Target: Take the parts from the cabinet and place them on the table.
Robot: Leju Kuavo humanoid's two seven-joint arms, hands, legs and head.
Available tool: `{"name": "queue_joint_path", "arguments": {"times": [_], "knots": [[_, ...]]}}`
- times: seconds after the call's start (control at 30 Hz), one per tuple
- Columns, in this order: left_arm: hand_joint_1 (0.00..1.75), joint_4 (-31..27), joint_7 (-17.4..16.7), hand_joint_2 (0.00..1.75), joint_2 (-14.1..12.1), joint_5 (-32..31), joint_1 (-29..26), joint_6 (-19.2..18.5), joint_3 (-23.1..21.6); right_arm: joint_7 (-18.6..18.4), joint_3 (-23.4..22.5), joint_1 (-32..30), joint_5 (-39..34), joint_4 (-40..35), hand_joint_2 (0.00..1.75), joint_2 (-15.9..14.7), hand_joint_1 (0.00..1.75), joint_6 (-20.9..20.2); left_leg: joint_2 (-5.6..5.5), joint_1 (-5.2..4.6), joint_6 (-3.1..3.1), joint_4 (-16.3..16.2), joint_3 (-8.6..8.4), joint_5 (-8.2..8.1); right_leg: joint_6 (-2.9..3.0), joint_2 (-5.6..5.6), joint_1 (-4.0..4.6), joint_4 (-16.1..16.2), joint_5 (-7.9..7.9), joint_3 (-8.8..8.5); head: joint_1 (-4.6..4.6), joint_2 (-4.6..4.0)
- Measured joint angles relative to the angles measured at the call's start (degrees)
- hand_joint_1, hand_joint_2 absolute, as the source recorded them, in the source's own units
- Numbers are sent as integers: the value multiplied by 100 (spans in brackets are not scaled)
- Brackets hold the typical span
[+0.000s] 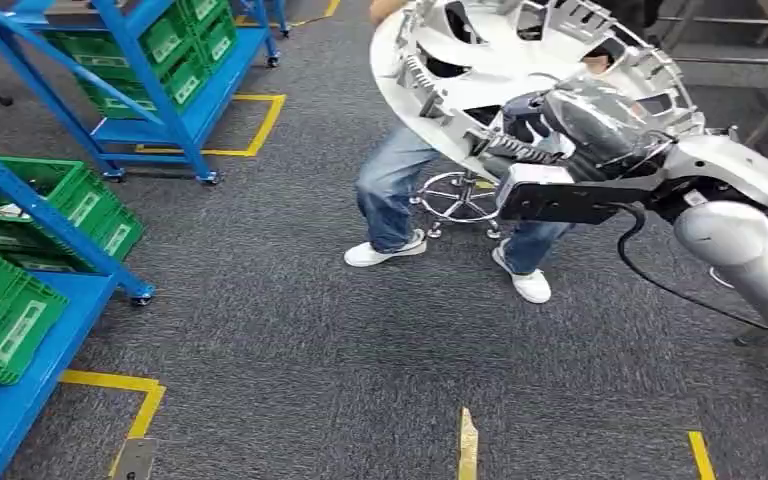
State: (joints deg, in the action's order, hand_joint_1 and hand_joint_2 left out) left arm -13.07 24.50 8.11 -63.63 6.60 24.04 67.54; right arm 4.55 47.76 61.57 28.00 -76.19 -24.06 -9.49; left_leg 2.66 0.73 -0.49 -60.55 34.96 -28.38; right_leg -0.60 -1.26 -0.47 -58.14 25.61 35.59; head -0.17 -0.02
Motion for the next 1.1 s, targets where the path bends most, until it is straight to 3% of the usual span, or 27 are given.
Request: {"name": "queue_joint_path", "arguments": {"times": [0.03,0.1,0.13,0.17,0.2,0.27,0.3,0.33,0.37,0.43,0.47,0.5,0.53,0.57,0.63,0.67,0.7,0.73,0.77,0.8,0.83,0.87,0.97,1.0,1.03,1.1], "knots": [[0,0,0,175,9,0,-2,2,0,-9,-9,7,0,0,175,-4,175,2,-100,0,-15,-294,113,-200,40,27,-8,0,-1,0,0,0],[0,0,0,175,9,0,-19,2,0,-4,13,0,-4,-4,175,-2,175,7,-183,13,-33,-1230,505,-631,63,125,-7,0,0,2,-13,0],[0,0,0,175,7,0,-19,2,0,2,26,-3,-4,-4,175,-2,175,7,-196,10,-36,-1600,670,-744,63,183,-5,-3,0,0,-22,0],[0,0,0,175,7,2,-20,6,0,2,39,-3,-7,-4,175,-2,175,4,-198,11,-34,-1689,722,-711,63,237,-5,-4,0,-6,-13,0],[0,0,0,175,4,2,-18,7,0,2,41,-1,-9,-4,175,-2,175,4,-199,13,-27,-1518,651,-515,61,297,-6,-6,1,-17,-20,0],[0,0,0,175,2,2,-12,11,0,2,28,5,-20,-7,175,-2,175,4,-249,24,3,-640,288,46,42,392,-8,-15,14,-47,-18,0],[0,0,0,175,2,2,-13,11,0,2,22,8,-20,-7,175,-2,175,4,-402,45,18,-172,114,261,21,428,-9,-27,27,-46,-16,0],[0,0,0,175,4,2,-18,11,0,2,24,17,-24,-7,175,-2,175,2,-518,57,32,-54,42,199,-14,479,32,-70,38,-5,-16,0],[0,0,0,175,7,-2,-8,15,-2,2,26,22,-24,-9,175,-2,175,2,-486,59,43,61,6,113,-41,523,17,-80,18,44,-11,0],[0,0,0,175,7,0,0,20,-2,7,19,17,-28,-9,175,-4,175,0,-459,26,65,31,26,116,-97,565,-15,-46,-9,61,-11,2],[0,0,0,175,11,0,1,22,-2,9,8,28,-31,-9,175,-29,175,-2,-416,41,120,70,18,144,-139,600,-18,-39,-14,69,-5,0],[0,0,0,175,24,0,8,22,-7,9,-2,32,-37,-9,175,-42,175,-2,-357,64,158,97,0,165,-162,465,-15,-105,63,142,-11,2],[0,0,0,175,17,0,13,24,-9,13,-5,59,-46,-9,175,-39,175,-4,-341,63,192,98,0,166,-187,317,-7,-303,207,235,35,0],[0,0,0,175,11,0,16,24,-13,17,-2,70,-50,-9,175,-39,175,-7,-311,59,210,95,2,165,-210,229,-18,-725,426,413,46,2],[0,0,0,175,11,0,7,24,-15,17,6,44,-52,-9,175,-39,175,-9,-238,52,218,91,2,160,-236,172,-23,-1696,783,871,43,0],[0,0,0,175,13,0,6,24,-15,17,11,35,-52,-9,175,-39,175,-11,-201,52,221,91,-1,157,-241,170,-24,-1865,780,971,43,0],[0,0,0,175,18,0,7,22,-18,17,11,34,-52,-9,175,-39,175,-11,-163,52,227,90,-7,149,-240,167,-24,-1761,651,934,43,0],[0,0,0,175,20,0,11,24,-22,17,4,38,-52,-9,175,-42,175,-11,-133,54,216,89,-21,139,-230,152,-24,-1398,414,757,43,0],[0,0,0,175,22,0,12,24,-26,15,0,43,-52,-9,175,-39,175,-11,-102,56,202,88,-45,122,-220,101,-23,-883,153,496,43,0],[0,0,0,175,26,0,12,22,-28,9,-7,46,-52,-9,175,-42,175,-11,-74,51,174,87,-75,96,-206,-60,-19,-299,-89,198,48,0],[0,0,0,175,22,0,11,24,-31,9,-11,52,-57,-9,175,-42,175,-11,-47,13,143,88,-72,83,-200,-256,54,-168,31,92,68,0],[0,0,0,175,22,0,10,22,-31,13,2,71,-59,-9,175,-39,175,-13,-23,-10,121,55,-47,79,-137,-219,71,-49,21,54,113,2],[0,0,0,175,22,0,10,24,-33,17,-2,52,-59,-9,175,-42,175,-13,126,-19,71,89,-86,77,-55,-85,65,-80,8,90,85,0],[0,0,0,175,20,0,16,24,-35,15,-7,52,-57,-11,175,-39,175,-11,84,-3,20,57,-79,-3,-6,-51,19,-35,-13,53,78,0],[0,0,0,175,13,0,24,24,-35,15,-9,58,-59,-9,175,-39,175,-11,-55,0,8,-116,-27,-146,18,-19,17,-35,-11,43,63,0],[0,0,0,175,20,0,3,22,-35,9,4,54,-57,-9,175,-39,175,-13,-169,3,2,-937,314,-564,62,72,18,-35,-6,44,59,0]]}}
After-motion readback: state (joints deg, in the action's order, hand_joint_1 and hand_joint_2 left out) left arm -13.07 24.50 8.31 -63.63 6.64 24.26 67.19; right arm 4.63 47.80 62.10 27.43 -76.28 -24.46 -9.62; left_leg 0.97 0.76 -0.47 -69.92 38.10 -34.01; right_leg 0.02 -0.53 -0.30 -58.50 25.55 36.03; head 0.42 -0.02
